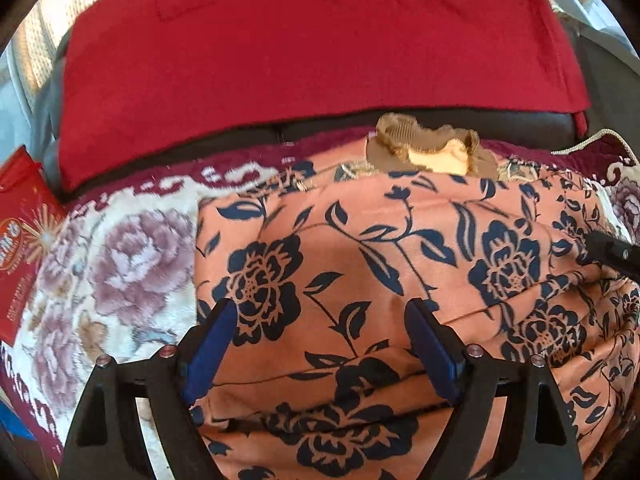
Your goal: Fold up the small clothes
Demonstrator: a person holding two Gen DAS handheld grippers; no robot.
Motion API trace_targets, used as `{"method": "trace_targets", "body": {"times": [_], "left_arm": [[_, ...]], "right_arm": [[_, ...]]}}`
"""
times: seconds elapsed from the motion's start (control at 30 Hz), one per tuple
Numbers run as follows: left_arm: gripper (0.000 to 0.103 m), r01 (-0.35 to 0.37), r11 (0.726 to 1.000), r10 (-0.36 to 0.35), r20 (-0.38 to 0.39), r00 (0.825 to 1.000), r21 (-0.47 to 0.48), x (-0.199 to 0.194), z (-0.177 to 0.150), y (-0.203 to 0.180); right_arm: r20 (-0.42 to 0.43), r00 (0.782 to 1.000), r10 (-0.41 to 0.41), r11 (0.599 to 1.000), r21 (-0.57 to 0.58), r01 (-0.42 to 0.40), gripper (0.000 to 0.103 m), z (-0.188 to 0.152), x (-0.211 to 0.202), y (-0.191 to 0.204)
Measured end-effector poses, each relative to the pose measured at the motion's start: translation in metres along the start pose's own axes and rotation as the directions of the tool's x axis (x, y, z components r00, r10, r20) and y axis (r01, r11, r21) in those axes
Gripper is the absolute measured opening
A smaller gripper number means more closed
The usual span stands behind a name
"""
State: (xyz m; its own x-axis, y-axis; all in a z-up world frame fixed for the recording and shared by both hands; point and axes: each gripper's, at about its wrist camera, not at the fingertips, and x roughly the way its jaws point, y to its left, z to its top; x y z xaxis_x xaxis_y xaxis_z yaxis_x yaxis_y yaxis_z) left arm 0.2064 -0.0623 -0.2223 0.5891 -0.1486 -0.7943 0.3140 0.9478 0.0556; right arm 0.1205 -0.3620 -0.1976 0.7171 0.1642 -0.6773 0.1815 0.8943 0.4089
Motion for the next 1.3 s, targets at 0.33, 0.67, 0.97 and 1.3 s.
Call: {"method": "trace_targets", "body": {"times": [0.33, 0.67, 0.97, 1.3], "left_arm": [[0.086, -0.023, 1.0, 0.023, 0.043, 0.999, 0.004, -0.008, 0.004, -0.003], [0.086, -0.053, 0.999, 0.053, 0.015, 0.999, 0.012, 0.017, 0.011, -0.004], [0.086, -0.079, 0.997, 0.079, -0.039, 0.996, 0.004, 0.03, 0.008, 0.001], [0.086, -0.071, 0.997, 0.072, -0.1, 0.992, 0.008, 0.024, -0.025, 0.028]], "right_arm": [[-0.076, 0.997, 0.002, 1.0, -0.018, -0.003, 0.055, -0.009, 0.019, 0.01], [0.073, 0.995, -0.065, 0.997, 0.055, 0.061, 0.056, 0.029, 0.034, -0.002], [0.037, 0.998, -0.06, 0.997, 0.042, 0.058, 0.06, 0.025, 0.054, 0.004], [-0.085, 0.996, 0.013, 0.992, -0.127, -0.023, 0.06, -0.021, 0.039, 0.037]]}}
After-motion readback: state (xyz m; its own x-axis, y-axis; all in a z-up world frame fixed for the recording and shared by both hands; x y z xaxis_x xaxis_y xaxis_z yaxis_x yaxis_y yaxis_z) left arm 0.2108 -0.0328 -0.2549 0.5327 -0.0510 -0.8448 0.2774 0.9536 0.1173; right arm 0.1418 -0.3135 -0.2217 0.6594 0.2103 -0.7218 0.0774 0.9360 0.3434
